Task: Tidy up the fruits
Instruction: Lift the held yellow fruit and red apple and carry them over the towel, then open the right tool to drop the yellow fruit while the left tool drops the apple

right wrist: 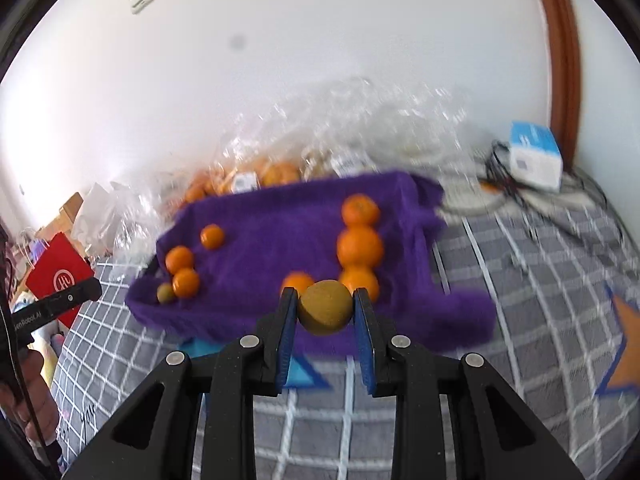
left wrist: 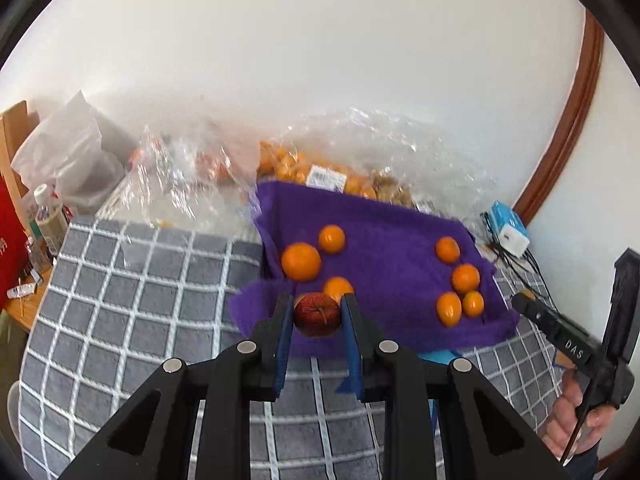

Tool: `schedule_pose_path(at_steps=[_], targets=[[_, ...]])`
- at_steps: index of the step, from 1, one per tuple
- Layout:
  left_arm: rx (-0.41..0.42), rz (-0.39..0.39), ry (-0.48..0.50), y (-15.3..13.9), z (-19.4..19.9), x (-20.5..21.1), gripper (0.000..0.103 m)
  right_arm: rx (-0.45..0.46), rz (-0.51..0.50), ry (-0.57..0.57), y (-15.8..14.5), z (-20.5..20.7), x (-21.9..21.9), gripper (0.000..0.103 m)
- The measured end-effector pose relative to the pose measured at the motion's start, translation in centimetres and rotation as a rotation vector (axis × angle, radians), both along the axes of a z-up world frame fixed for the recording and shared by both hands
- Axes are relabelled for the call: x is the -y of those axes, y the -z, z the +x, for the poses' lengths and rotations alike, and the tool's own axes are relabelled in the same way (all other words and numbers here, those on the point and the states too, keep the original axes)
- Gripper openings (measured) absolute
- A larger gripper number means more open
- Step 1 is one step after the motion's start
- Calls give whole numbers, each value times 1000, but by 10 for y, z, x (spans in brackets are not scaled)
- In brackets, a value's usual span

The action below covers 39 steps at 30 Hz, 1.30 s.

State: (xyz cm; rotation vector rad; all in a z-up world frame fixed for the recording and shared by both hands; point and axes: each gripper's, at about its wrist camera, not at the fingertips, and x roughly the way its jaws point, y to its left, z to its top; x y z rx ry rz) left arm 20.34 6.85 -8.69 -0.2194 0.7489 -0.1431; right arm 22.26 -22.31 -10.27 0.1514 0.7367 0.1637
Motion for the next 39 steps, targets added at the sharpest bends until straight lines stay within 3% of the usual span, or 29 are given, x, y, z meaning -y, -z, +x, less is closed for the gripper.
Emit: schedule_pose_path(at_steps=[5,11,23,31,34,39], targets=[[7,7,-20,-10,22,-10,23,-8,-38,-55,-5,40,-22,28],[-10,-7,-44,-6,45,-21,23,-103,-79,-89,28,84,-39,28],[-85,-13,8,23,87,-5,23,-224,-96,-68,70,109,-40,28],[-104,3,53,30,103,23,23,-215,-102,-62,60,106,-38,33],[-102,25,72,31,108,33,23,-162,-117,-53,42,91,-32,42],[-122,47,96,41,116,52,23,-78,-139,-6,24,60,-6,48]])
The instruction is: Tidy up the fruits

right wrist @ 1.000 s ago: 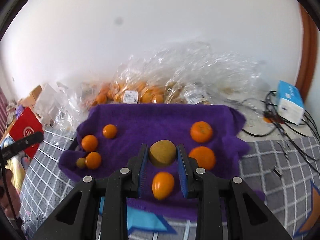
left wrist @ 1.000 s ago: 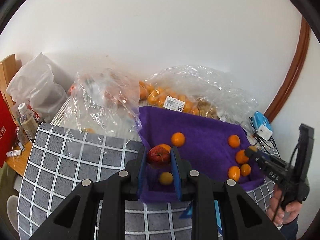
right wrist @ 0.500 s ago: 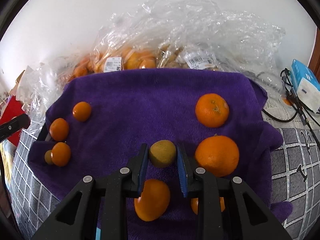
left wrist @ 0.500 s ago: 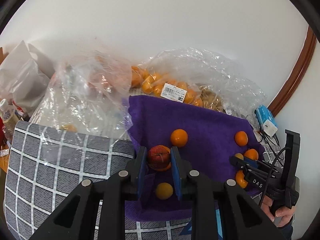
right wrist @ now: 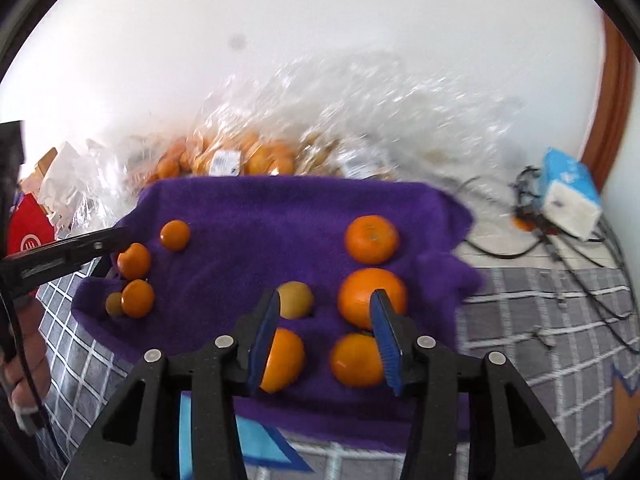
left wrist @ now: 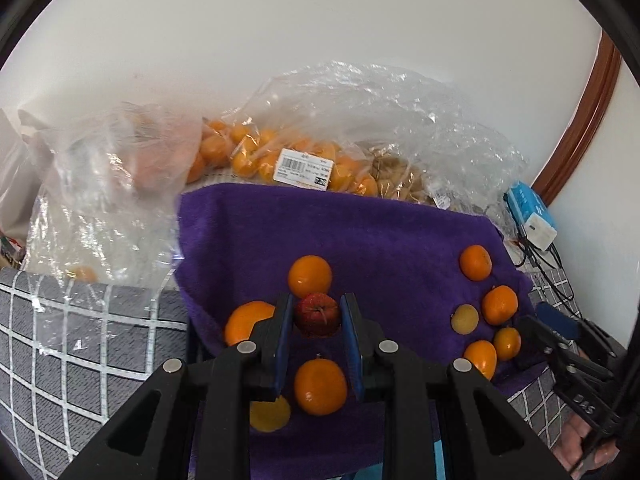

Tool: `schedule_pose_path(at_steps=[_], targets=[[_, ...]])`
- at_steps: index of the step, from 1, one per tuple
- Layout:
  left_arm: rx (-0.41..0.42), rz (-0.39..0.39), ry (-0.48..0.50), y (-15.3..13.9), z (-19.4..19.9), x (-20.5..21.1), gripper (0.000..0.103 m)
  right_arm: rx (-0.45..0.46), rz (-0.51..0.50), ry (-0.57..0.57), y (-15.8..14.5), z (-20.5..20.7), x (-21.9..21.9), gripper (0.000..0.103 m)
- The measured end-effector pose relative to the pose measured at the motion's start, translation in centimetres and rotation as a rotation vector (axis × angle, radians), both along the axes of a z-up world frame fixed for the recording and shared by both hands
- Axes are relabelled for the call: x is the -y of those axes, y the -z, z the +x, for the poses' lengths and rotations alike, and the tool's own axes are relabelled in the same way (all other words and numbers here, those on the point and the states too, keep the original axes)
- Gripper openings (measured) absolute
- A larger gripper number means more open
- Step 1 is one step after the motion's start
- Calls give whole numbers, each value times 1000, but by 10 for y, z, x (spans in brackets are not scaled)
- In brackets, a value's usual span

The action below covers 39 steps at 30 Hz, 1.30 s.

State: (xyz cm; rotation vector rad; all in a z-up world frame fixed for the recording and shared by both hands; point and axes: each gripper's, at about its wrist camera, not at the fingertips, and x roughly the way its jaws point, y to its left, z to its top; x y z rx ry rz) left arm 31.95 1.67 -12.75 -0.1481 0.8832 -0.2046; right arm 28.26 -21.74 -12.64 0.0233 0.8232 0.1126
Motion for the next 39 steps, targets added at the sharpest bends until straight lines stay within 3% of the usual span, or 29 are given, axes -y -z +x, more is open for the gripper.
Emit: schedule_pose_path(at_steps=[6,10,18,20,26,33,39], targets=[[-52,67,-1,17,10,23,23,13,80,43,1,-10,26,48],[-68,124,-19,23,13,27,23,12,64,40,5,-10,25,48],[-76,158,-24,23,13,28,23,-4,-7,21,11,-14,13,48],[-84,147,-28,20,9,26,30,-6,-17,17,9,-18,11,48],[-40,122,-47,-5,-25,17,38,-4,-53,41,-8,-42,5,48],[25,133,-29,-38,-92,12,42,-21,-65,79,-32,-82,6,48],[117,161,-50,-59,-154,12,45,-4,-71,121,-49,-131,12,68]])
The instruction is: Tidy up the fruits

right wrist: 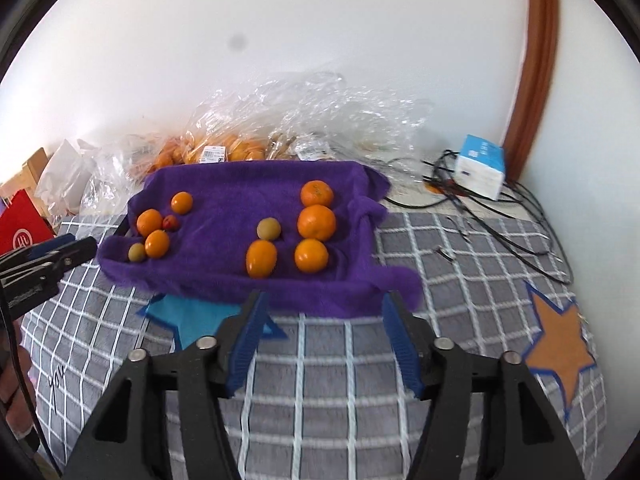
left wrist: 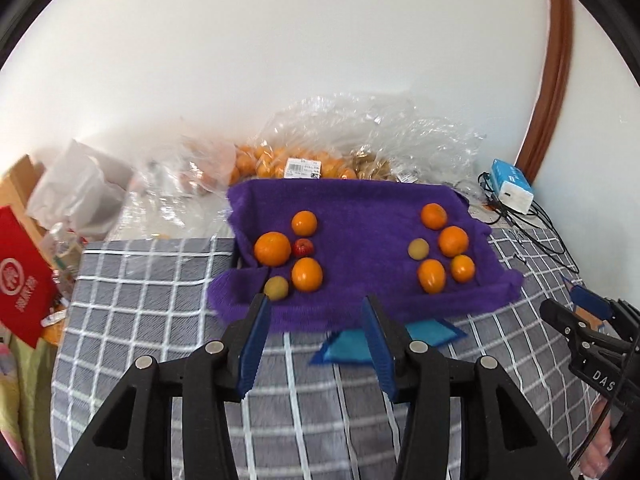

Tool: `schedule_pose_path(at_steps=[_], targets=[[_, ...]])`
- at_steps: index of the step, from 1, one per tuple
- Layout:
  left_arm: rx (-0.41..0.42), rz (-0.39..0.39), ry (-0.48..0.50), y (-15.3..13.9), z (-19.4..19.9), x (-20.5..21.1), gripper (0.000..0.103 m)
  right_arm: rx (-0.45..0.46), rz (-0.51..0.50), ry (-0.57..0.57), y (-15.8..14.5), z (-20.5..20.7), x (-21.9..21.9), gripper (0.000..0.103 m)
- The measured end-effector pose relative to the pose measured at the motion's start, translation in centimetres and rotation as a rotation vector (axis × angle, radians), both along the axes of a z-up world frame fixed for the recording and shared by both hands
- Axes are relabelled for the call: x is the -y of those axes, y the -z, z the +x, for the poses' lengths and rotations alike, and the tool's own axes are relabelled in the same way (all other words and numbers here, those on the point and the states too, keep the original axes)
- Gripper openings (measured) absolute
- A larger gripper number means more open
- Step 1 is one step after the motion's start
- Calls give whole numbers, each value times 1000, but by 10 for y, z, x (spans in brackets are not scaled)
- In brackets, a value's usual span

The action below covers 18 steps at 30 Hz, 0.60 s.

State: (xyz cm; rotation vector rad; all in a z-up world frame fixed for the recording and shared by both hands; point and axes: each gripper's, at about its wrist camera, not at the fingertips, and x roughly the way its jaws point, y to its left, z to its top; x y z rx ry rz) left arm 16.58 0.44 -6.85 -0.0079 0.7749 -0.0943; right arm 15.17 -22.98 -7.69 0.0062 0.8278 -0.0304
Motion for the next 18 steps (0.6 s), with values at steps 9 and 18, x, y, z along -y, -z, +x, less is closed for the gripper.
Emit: schedule_pose_path(at_steps=[9,18], targets=[[78,-19,-5,-21,-70,6,62,146,-13,15,-47,-76,-4,100],[153,-18,-19,-39,-119,6,86,176,-12,39,-66,-126,-14,103]])
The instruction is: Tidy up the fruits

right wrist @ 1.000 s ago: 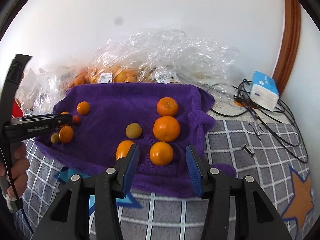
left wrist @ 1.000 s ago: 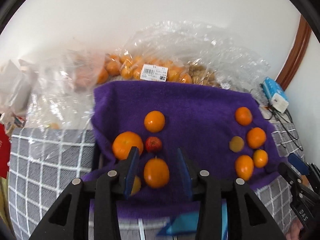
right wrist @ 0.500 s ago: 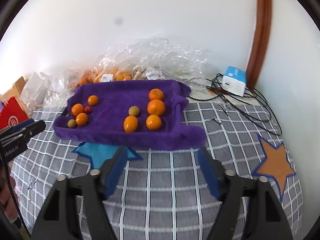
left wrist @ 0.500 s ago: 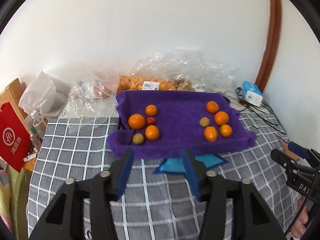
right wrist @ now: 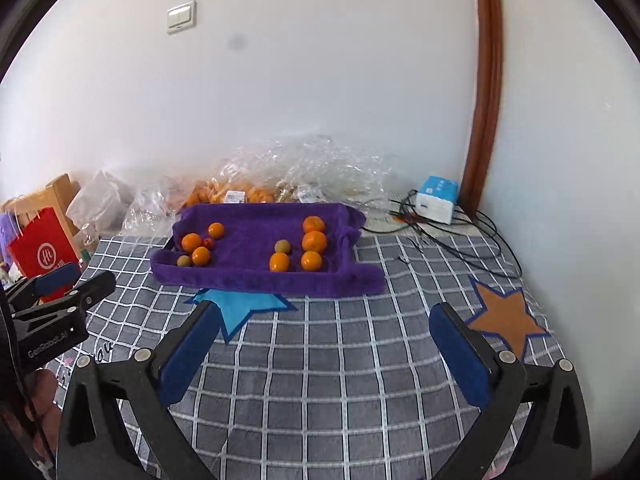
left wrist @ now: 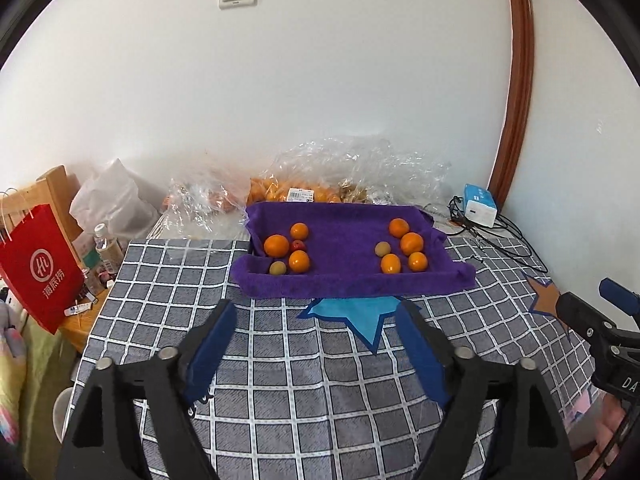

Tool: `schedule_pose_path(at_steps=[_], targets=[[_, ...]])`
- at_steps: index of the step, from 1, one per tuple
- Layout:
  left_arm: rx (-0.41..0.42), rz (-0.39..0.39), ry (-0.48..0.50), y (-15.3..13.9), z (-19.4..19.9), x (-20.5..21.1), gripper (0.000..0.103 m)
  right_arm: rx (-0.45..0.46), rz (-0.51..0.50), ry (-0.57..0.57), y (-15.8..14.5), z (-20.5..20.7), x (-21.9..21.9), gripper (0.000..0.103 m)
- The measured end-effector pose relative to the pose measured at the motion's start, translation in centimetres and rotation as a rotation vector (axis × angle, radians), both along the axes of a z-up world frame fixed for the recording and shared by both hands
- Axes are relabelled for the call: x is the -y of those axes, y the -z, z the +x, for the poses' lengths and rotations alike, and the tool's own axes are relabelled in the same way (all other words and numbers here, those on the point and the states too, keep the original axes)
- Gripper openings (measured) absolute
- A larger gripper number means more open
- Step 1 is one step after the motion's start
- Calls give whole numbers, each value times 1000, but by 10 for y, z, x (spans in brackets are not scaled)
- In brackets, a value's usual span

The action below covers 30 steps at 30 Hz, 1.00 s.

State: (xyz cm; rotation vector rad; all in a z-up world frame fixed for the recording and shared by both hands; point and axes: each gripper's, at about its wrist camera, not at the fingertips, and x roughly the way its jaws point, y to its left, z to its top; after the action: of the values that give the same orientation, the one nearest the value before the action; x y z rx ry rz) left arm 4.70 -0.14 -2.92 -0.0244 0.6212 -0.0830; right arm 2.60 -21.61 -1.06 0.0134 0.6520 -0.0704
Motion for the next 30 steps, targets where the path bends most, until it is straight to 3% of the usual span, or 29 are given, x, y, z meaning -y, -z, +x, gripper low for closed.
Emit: schedule_pose_path(at_steps=[11,30], targets=[[55,22,-26,-12,-32,1,90,15,-10,21,-4,-26,1,103],[43,40,-33,-9,-37,2,91,25,-20,48,-5,-34,3,103]])
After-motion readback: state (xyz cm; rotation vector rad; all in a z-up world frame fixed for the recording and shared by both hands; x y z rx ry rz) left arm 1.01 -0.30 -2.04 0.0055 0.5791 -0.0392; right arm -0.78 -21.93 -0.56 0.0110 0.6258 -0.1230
